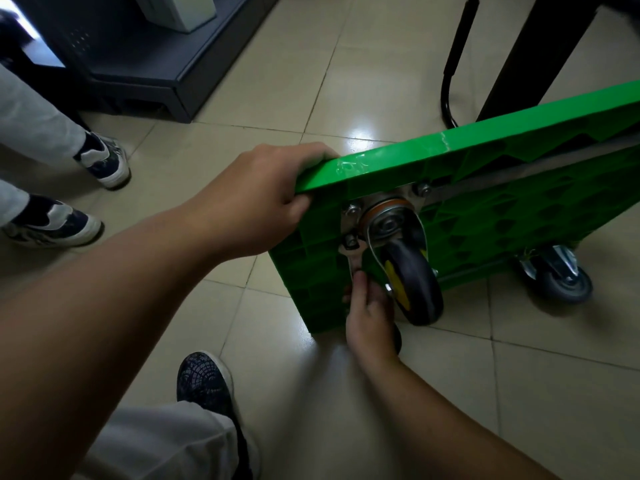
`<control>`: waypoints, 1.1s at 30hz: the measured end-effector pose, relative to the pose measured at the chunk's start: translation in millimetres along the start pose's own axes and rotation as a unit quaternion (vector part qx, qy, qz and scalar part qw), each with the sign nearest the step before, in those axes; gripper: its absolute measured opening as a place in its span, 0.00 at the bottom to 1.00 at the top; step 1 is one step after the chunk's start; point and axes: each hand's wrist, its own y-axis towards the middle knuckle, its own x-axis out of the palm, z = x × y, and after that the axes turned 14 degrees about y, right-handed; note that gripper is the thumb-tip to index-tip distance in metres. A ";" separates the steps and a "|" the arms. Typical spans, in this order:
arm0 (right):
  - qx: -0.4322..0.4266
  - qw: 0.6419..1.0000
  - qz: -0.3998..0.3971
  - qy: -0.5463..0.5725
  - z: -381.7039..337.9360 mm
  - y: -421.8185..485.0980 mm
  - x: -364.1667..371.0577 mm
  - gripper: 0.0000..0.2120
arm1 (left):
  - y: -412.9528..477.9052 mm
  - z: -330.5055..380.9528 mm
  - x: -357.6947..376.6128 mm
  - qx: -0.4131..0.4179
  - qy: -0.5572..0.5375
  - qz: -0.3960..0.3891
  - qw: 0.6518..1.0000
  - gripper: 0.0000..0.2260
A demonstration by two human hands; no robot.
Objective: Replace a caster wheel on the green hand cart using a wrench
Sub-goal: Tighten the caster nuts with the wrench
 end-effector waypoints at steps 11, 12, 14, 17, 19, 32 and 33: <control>-0.016 0.985 -0.022 0.172 13.8 -4.8 50.9 0.22 | 0.8 -0.2 -1.2 0.005 0.008 0.009 1.000 0.20; -0.010 0.982 -0.017 0.187 12.1 -7.7 55.0 0.21 | 1.1 -0.2 -1.3 0.004 0.009 0.011 1.000 0.20; 0.002 0.974 -0.007 0.225 5.5 -12.5 59.7 0.20 | 1.3 0.2 -1.3 0.004 0.010 0.015 1.000 0.20; 0.008 0.956 0.020 0.291 -0.9 -22.8 61.0 0.26 | 0.7 1.4 0.8 0.004 0.019 0.021 1.000 0.21; 0.054 0.947 0.018 0.317 -9.9 -36.6 68.9 0.31 | 1.2 0.7 1.2 0.002 0.034 0.035 0.999 0.22; 0.104 0.944 -0.102 0.296 -19.0 -44.7 67.5 0.29 | 2.8 -12.7 2.2 0.011 0.039 0.055 0.998 0.21; 0.102 0.954 -0.102 0.264 -9.8 -45.0 58.7 0.27 | 3.4 -12.9 1.9 0.012 0.039 0.053 0.998 0.21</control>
